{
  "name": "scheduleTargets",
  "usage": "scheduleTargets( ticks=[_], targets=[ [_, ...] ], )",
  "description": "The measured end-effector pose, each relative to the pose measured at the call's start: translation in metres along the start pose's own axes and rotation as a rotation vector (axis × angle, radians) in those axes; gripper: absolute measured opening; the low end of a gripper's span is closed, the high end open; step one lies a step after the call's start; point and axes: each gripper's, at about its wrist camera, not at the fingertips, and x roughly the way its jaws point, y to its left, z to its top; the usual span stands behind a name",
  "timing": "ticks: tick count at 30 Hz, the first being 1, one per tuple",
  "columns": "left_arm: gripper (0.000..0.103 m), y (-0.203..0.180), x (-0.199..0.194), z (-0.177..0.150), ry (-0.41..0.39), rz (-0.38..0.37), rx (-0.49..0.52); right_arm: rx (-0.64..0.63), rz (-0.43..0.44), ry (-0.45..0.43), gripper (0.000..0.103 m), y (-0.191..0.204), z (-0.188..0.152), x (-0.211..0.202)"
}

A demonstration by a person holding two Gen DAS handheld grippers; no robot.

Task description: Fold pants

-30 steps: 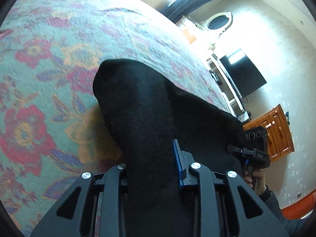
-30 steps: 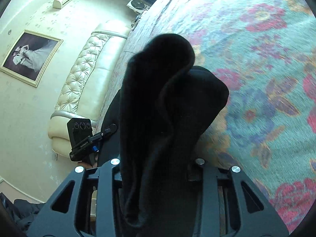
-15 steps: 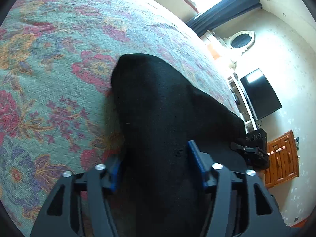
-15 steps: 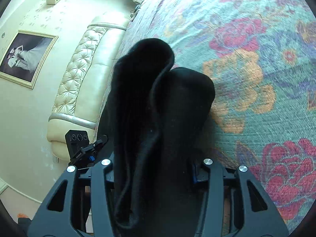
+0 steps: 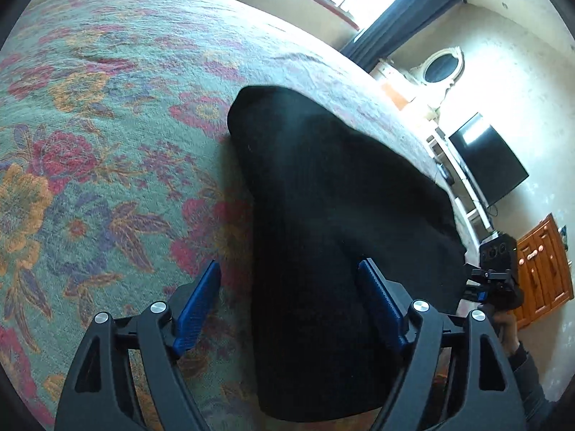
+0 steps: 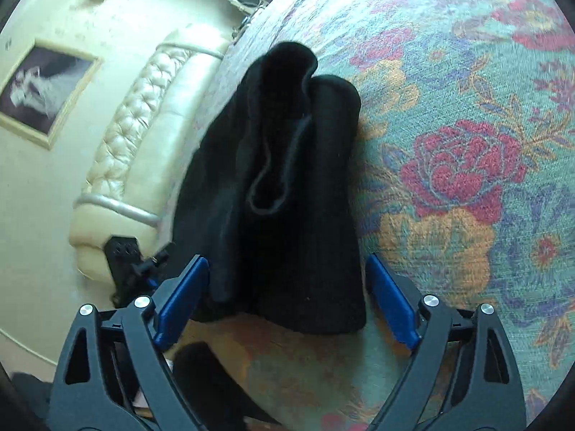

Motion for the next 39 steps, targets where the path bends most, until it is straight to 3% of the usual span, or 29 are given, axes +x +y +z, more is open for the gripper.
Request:
scheduleTargets(
  ticks=[2, 5, 7, 9, 13, 17, 21, 26, 30, 39],
  targets=[
    [0.078, 0.001, 0.003, -0.003, -0.004, 0.009, 0.013, -0.030, -0.039, -0.007, 0.073, -0.001, -0.007, -0.002],
    [0.078, -0.002, -0.008, 0.000, -0.039, 0.053, 0.017, 0.088, -0.037, -0.080, 0.073, -0.011, -0.011, -0.022],
    [0.078, -0.014, -0.024, 0.000, -0.088, 0.089, 0.064, 0.111, -0.139, -0.153, 0.076, -0.006, -0.018, -0.043],
    [0.078, -0.034, -0.036, -0.003, -0.138, 0.143, 0.130, 0.065, -0.275, -0.217, 0.076, 0.012, -0.031, -0.056],
    [0.085, -0.075, -0.050, -0.025, -0.205, 0.249, 0.224, -0.064, -0.463, -0.307, 0.087, 0.066, -0.063, -0.058],
    [0.085, -0.102, -0.053, -0.052, -0.223, 0.286, 0.273, -0.195, -0.566, -0.268, 0.090, 0.115, -0.089, -0.030],
    [0.085, -0.122, -0.049, -0.072, -0.247, 0.338, 0.309, -0.256, -0.580, -0.242, 0.090, 0.134, -0.115, -0.013],
    [0.085, -0.121, -0.042, -0.081, -0.249, 0.395, 0.243, -0.245, -0.591, -0.247, 0.090, 0.141, -0.132, -0.005],
    [0.085, -0.113, -0.036, -0.084, -0.220, 0.487, 0.240, -0.271, -0.613, -0.270, 0.090, 0.146, -0.136, -0.007],
    [0.085, -0.089, -0.035, -0.081, -0.177, 0.476, 0.121, -0.280, -0.636, -0.286, 0.090, 0.147, -0.141, -0.009]
  ],
)
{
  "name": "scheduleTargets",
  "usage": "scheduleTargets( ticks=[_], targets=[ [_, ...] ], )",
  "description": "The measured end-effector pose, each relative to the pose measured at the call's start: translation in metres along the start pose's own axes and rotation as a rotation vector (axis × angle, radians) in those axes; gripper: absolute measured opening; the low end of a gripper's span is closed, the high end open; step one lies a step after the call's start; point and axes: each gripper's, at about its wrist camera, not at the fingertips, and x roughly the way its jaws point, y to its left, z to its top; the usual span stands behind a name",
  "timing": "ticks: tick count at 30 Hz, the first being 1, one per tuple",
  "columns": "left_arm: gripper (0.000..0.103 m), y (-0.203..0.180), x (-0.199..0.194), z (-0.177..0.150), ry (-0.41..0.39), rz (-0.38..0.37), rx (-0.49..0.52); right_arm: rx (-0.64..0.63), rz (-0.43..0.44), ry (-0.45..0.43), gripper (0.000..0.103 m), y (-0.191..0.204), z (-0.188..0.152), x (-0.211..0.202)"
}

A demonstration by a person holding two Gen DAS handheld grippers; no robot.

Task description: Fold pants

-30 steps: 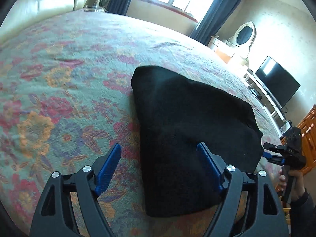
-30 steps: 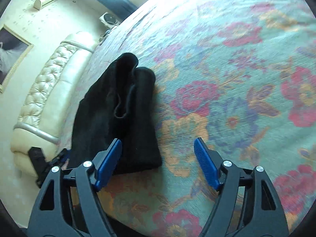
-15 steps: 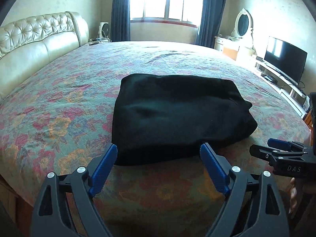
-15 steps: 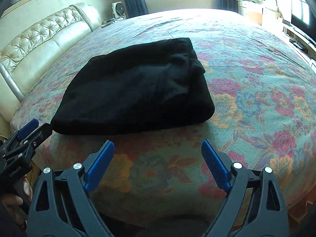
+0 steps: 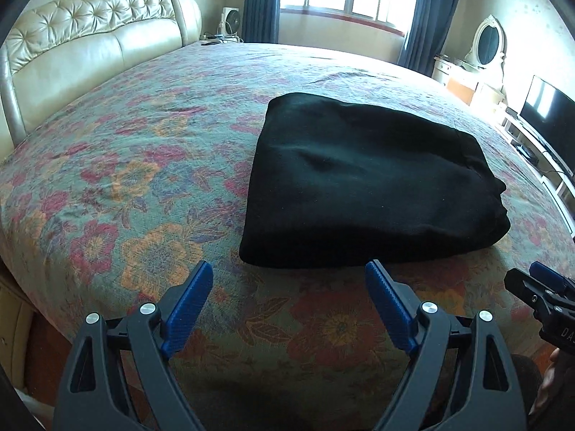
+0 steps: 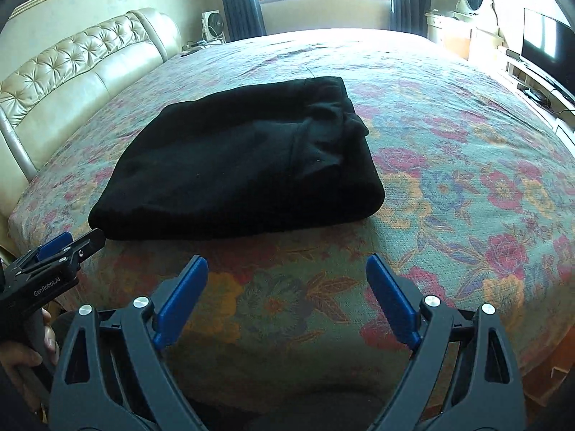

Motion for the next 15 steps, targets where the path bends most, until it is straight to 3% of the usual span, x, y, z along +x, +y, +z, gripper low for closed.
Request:
scheduleTargets(
  ticks=[15],
  targets=[
    [0.085, -0.0033, -0.0001, -0.0024, 0.011, -0.024, 0.005, 0.012, -0.010, 0.010, 0.090, -0.0020, -0.0007, 0.0028]
  ],
)
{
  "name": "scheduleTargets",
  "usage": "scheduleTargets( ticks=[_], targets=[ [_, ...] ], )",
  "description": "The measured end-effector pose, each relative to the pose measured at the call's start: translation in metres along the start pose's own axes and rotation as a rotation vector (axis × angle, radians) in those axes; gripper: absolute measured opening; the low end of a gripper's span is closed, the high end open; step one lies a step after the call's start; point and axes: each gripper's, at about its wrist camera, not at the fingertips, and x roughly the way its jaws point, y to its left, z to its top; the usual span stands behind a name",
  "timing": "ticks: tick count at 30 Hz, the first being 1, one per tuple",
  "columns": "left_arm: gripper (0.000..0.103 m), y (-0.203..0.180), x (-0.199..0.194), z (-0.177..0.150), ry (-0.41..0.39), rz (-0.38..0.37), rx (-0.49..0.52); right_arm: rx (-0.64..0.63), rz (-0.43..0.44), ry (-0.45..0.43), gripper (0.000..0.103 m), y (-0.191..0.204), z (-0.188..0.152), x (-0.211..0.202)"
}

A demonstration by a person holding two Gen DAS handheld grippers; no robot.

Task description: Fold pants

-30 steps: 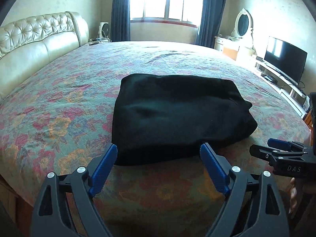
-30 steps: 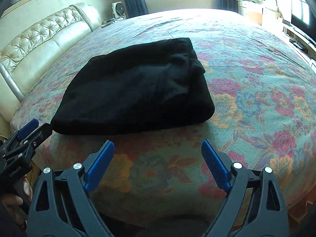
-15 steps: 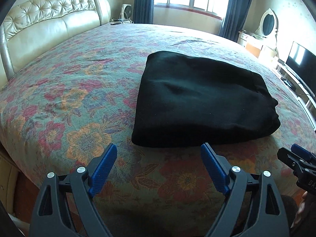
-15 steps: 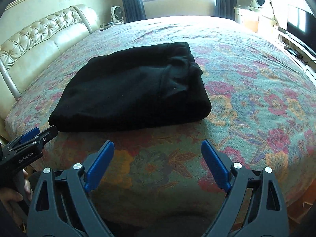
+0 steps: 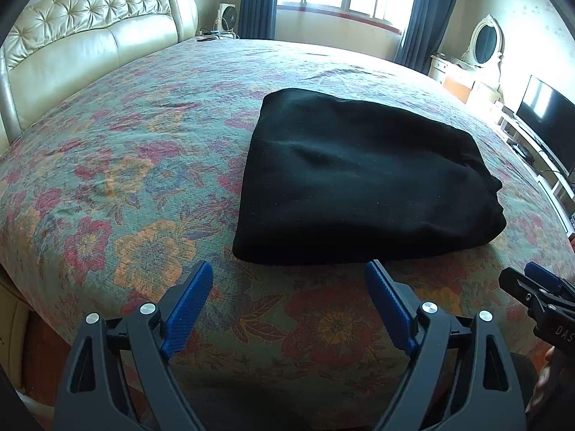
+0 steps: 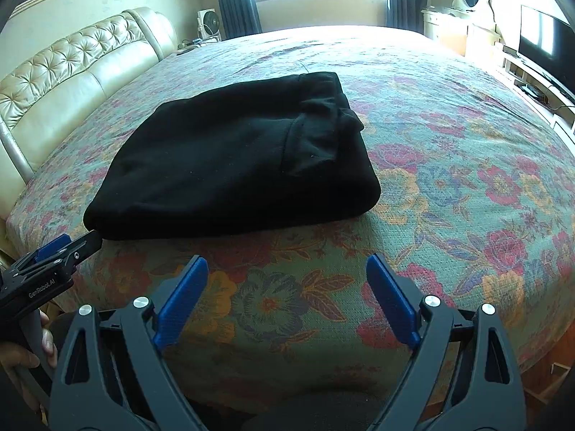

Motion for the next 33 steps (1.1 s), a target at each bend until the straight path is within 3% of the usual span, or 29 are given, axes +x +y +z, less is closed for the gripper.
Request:
scheduleTargets(
  ticks=[17, 33],
  targets=[
    [0.085, -0.004, 0.000, 0.000, -0.001, -0.006, 0.011, 0.000, -0.001, 0.001, 0.090, -0.003, 0.000, 0.001],
    [0.085, -0.015, -0.004, 0.000, -0.025, -0.061, 0.060, 0.002, -0.001, 0.003, 0.090, -0.006, 0.000, 0.001]
  ],
)
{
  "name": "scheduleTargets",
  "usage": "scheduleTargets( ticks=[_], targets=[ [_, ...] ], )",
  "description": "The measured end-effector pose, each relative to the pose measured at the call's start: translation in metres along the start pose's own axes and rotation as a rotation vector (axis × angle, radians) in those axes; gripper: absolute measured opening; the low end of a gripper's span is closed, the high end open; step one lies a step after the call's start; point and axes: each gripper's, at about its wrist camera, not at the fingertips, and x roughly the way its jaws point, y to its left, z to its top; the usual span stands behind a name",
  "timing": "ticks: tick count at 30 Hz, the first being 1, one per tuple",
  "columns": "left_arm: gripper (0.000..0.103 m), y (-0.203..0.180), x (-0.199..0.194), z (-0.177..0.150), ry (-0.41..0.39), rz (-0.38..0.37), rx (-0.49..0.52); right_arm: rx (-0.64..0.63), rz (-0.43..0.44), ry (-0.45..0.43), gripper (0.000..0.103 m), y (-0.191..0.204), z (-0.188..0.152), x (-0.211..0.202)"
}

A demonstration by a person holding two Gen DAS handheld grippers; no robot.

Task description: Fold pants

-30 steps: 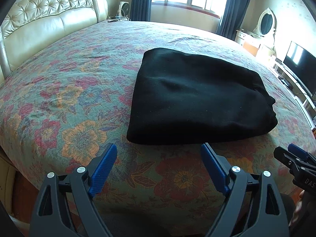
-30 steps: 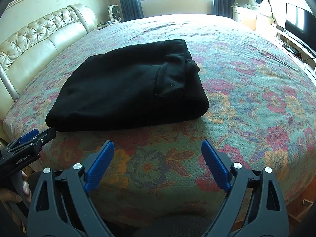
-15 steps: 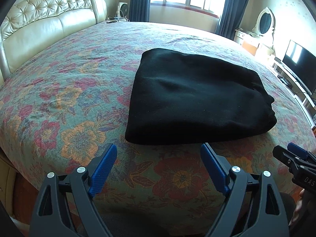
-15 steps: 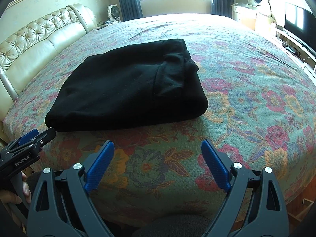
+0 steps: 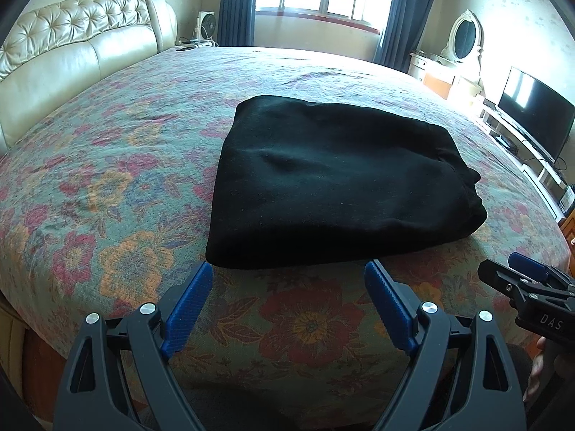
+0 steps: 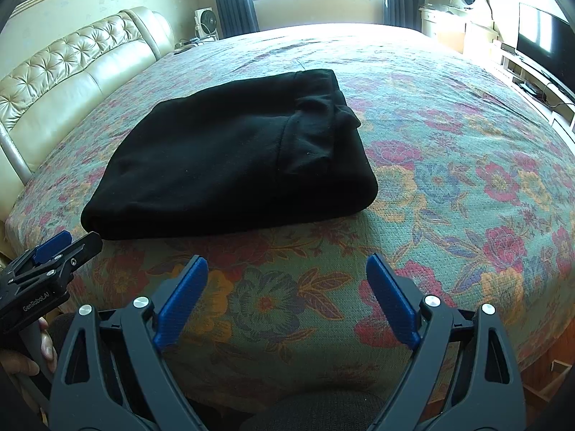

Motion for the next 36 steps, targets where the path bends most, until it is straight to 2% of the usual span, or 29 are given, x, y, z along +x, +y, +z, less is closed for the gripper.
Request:
scheduleTargets(
  ticks=[21, 24, 27, 31, 36],
  targets=[
    [0.085, 0.001, 0.005, 0.004, 0.017, -0.019, 0.004, 0.004, 0.006, 0.024, 0.090, -0.004, 0.000, 0.005],
    [0.085, -0.003, 0.006, 0.006, 0.022, -0.013, 0.034, 0.004, 0.007, 0.028, 0.090, -0.004, 0.000, 0.005],
    [0.085, -0.011, 0.004, 0.008, -0.002, 0.043, 0.083, 0.002, 0.006, 0.029, 0.090, -0.003, 0.000, 0.005],
    [0.087, -0.021, -0.002, 0.009, -0.053, 0.048, 0.132, 0.000, 0.007, 0.030, 0.090, -0.003, 0.000, 0.006],
    [0.091, -0.032, -0.011, 0.013, -0.127, 0.185, 0.151, 0.003, 0.010, 0.031, 0.090, -0.004, 0.001, 0.006]
  ],
)
